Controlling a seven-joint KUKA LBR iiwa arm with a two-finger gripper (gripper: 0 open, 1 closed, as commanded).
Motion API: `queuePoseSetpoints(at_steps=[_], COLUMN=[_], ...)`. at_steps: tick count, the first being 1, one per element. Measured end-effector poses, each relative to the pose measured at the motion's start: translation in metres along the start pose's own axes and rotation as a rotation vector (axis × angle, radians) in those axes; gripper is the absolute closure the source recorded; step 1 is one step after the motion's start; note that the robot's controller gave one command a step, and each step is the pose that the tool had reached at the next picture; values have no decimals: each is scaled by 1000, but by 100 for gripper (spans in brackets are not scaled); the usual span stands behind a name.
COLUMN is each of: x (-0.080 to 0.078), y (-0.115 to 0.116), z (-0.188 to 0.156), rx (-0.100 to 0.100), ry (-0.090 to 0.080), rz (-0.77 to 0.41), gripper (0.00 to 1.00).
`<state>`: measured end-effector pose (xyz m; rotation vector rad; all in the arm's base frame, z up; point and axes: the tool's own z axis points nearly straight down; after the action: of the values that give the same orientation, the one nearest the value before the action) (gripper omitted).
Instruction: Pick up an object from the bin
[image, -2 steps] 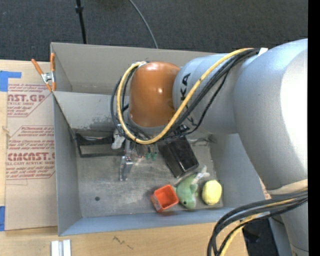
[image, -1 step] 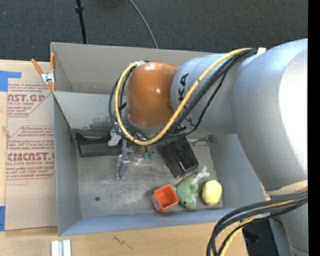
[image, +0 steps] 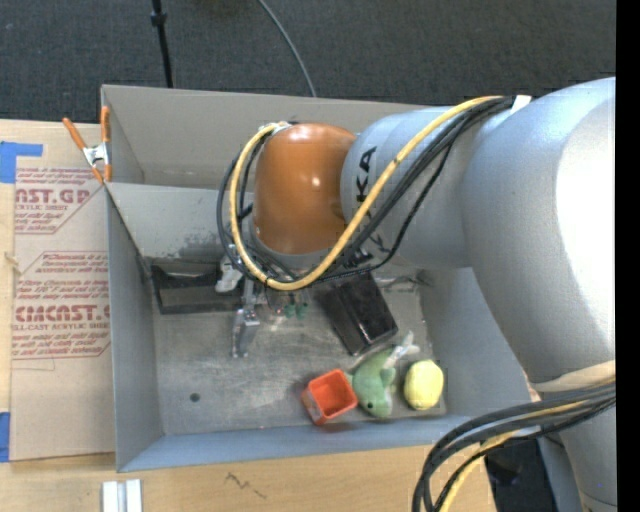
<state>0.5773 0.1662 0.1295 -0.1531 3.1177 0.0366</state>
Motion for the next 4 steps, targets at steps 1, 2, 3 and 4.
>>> queuePoseSetpoints(at_steps=[1,2,3,4], x=[-12,-32,-32,-24], y=[-5,-25,-25,-24], z=[7,34,34,32], rx=[0,-4,-5,3], ry=[-50,-51,-51,-42], rz=[56,73,73,74], gripper=[0,100,100,100])
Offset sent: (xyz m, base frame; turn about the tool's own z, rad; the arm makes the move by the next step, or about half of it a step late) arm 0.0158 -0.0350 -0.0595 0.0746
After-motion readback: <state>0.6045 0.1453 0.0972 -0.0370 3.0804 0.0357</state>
